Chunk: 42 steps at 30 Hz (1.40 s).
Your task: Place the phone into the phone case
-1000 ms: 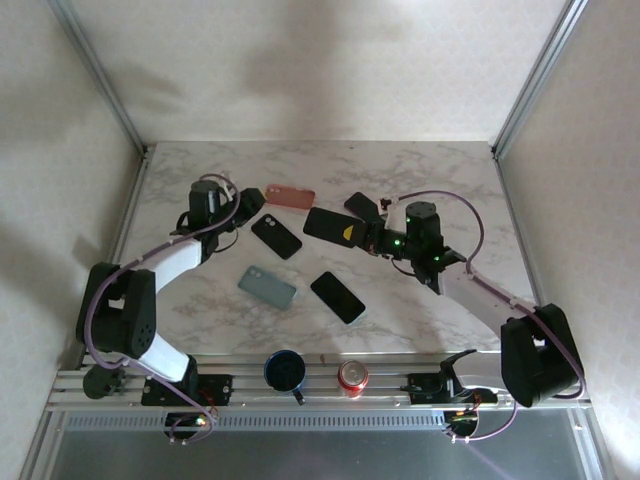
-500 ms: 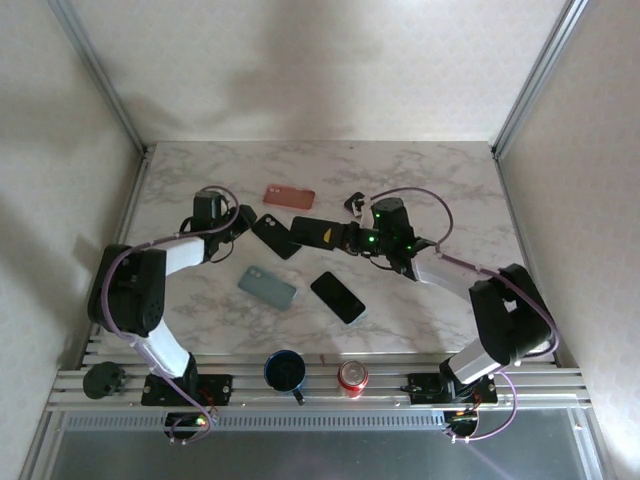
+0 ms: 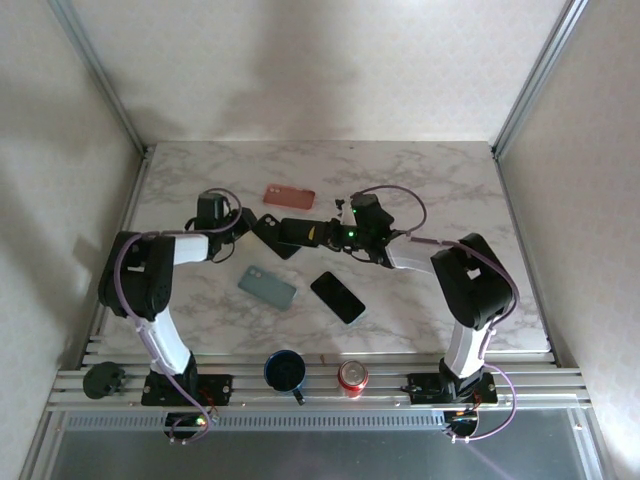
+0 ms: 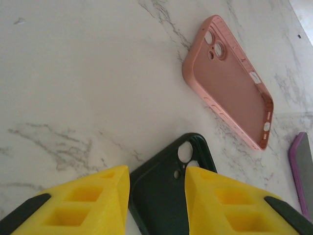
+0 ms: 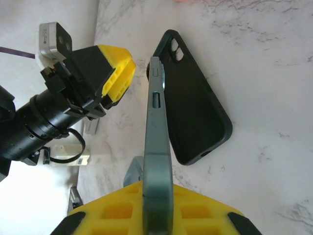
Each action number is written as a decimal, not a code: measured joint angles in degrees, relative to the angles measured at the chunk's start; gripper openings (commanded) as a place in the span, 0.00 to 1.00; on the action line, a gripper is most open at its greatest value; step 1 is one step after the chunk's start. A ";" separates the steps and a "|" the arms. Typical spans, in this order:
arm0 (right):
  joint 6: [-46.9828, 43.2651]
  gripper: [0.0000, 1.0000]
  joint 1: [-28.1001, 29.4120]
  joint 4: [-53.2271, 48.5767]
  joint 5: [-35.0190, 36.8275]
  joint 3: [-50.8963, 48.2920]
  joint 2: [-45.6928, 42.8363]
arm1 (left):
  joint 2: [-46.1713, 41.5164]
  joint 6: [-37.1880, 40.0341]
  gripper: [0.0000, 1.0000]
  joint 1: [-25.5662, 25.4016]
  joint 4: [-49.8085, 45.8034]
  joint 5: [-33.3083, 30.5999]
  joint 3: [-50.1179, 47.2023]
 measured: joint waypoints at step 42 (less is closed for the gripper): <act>-4.98 0.00 -1.75 -9.46 0.79 0.96 -3.02 | -3.41 0.31 0.35 -4.31 4.28 3.69 -7.28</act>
